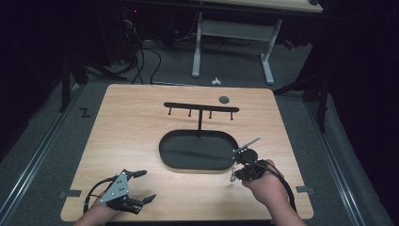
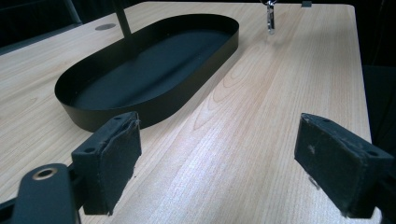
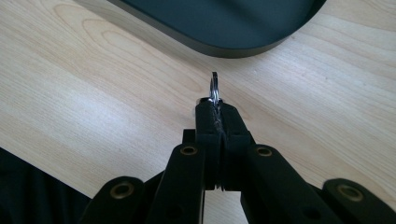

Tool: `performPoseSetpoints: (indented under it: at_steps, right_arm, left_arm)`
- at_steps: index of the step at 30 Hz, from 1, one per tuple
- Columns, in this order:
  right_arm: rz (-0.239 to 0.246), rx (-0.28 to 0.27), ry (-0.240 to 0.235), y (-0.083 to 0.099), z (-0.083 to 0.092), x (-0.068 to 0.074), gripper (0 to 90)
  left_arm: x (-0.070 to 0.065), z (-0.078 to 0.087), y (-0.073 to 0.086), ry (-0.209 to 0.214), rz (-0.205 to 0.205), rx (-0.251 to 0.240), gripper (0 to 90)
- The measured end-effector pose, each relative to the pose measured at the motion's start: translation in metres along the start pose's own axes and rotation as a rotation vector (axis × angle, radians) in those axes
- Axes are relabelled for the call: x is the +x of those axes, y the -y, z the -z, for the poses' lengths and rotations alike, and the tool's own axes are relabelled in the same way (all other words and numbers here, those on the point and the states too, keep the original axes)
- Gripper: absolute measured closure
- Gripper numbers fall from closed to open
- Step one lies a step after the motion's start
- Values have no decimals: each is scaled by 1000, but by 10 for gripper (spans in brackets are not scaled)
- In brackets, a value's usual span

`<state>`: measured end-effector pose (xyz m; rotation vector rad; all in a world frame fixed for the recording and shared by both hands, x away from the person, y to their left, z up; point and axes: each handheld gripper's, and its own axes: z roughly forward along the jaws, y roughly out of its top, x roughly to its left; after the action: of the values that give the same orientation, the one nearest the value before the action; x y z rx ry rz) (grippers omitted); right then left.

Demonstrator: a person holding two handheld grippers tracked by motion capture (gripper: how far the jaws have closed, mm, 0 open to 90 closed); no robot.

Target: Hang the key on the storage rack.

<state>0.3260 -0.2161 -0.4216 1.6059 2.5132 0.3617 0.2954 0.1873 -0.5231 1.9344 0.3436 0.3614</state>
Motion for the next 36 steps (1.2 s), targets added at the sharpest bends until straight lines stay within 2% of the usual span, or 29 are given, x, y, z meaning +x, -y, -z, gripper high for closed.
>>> performPoseSetpoints:
  at_steps: [10,18,25,36]
  right_arm:
    - [-4,7,1,0,8,-3,883]
    - [-4,13,4,-5,21,-6,882]
    - [13,17,33,-18,36,-5,882]
    - [9,11,45,-40,54,-4,883]
  left_arm:
    - [0,0,0,1,-3,0,152]
    - [0,0,0,2,-1,-1,152]
    - [0,0,0,3,-2,0,152]
    - [0,0,0,5,-1,0,152]
